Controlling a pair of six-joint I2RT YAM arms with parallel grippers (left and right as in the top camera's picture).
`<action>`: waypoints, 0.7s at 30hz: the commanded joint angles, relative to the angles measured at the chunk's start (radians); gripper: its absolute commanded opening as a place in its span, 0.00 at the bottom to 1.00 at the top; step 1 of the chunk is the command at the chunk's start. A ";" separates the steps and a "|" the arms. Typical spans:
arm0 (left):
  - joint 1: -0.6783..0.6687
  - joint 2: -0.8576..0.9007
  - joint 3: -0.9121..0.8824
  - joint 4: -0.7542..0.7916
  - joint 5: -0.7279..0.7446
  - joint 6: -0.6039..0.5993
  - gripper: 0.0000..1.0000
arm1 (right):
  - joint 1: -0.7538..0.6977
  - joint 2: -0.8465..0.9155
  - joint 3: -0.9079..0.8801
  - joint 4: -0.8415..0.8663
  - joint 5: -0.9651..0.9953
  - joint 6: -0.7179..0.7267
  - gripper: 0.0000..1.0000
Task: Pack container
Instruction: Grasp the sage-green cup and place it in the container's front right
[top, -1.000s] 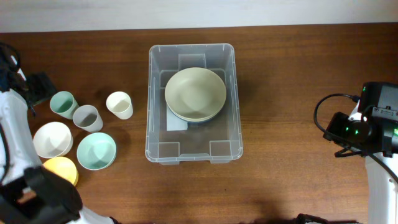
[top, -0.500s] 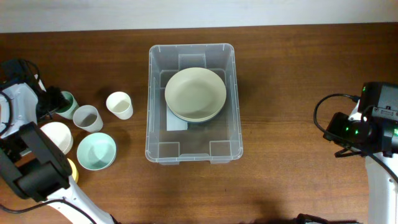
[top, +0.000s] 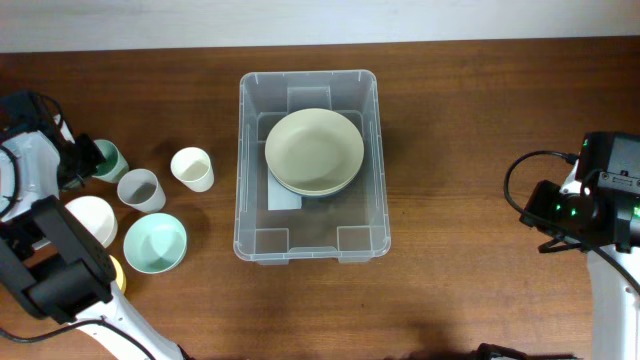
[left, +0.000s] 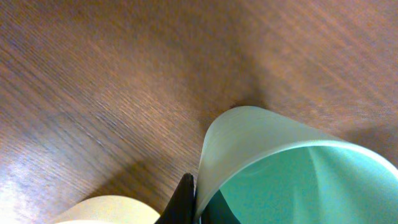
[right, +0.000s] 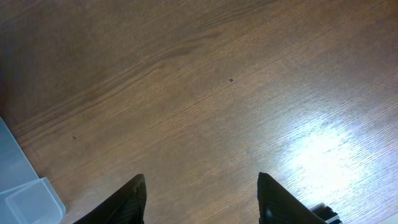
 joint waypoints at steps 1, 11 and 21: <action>-0.023 -0.058 0.129 -0.038 0.019 0.001 0.01 | -0.008 -0.004 -0.003 0.002 0.005 -0.003 0.53; -0.379 -0.354 0.305 -0.280 0.034 0.002 0.01 | -0.008 -0.004 -0.003 0.002 0.005 -0.003 0.53; -0.908 -0.294 0.285 -0.557 0.182 0.018 0.01 | -0.008 -0.004 -0.003 0.002 0.000 0.001 0.53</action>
